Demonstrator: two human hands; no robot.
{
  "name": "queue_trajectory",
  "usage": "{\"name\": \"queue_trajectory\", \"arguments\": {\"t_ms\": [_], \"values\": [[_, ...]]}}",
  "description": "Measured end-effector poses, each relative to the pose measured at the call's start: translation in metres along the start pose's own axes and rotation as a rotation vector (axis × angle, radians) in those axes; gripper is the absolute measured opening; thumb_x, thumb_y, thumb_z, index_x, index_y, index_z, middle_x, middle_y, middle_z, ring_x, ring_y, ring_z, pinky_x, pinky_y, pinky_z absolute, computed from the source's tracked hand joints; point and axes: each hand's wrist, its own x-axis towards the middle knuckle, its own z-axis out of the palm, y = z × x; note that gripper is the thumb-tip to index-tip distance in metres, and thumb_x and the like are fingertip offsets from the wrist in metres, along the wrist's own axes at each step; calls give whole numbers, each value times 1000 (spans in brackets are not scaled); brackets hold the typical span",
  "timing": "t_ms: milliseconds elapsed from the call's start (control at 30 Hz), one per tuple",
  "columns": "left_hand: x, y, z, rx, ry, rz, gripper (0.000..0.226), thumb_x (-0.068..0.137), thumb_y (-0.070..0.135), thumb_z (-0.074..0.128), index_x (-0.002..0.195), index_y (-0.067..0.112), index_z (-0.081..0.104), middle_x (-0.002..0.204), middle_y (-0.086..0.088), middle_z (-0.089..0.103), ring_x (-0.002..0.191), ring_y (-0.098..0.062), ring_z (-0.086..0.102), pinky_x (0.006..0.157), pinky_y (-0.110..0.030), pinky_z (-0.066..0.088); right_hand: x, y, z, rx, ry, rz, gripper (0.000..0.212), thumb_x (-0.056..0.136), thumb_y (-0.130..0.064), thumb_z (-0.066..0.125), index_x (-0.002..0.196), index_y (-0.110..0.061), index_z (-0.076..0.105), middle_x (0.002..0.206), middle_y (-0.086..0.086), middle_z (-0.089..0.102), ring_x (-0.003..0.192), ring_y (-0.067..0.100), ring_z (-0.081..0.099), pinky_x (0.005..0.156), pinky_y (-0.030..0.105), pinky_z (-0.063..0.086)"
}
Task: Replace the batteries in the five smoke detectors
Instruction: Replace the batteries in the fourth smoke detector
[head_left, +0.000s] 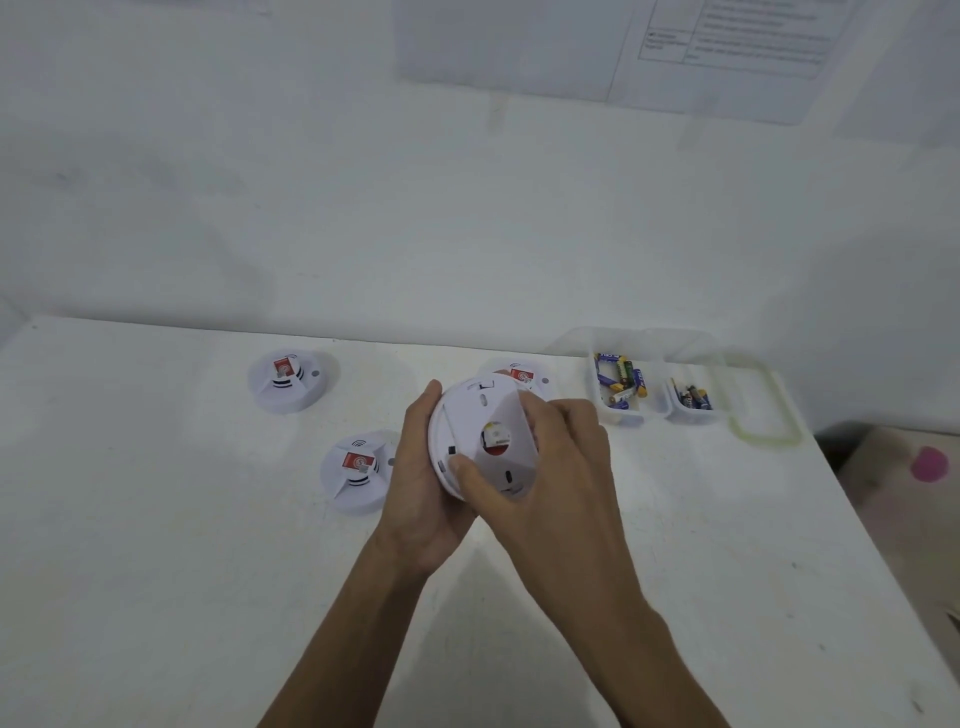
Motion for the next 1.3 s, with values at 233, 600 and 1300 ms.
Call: {"name": "queue_trajectory", "arguments": {"t_ms": [233,600,1300], "values": [[-4,-5,4,18,17,51,47,100,40,22,94,26,66,77,0,75,69,-13,72,60,-28,60,-1,-5,2,-28,3,53,77,81,-54,63,142,-25,26,139,-3,30,125,11,32,105,28,39],[-2,-4,-9,-102,6,23,59,97,46,24,82,27,78,84,-2,75,74,-18,73,62,-35,60,-14,14,-6,308,148,-120,69,70,-53,63,129,-21,51,117,-6,58,104,6,57,84,18,53],[14,-13,-30,-237,-343,-134,64,81,51,55,135,17,48,130,-21,57,118,-45,55,91,-58,48,8,172,36,564,-35,456,9,84,-11,63,91,-10,68,78,5,69,69,21,65,57,28,52]]}}
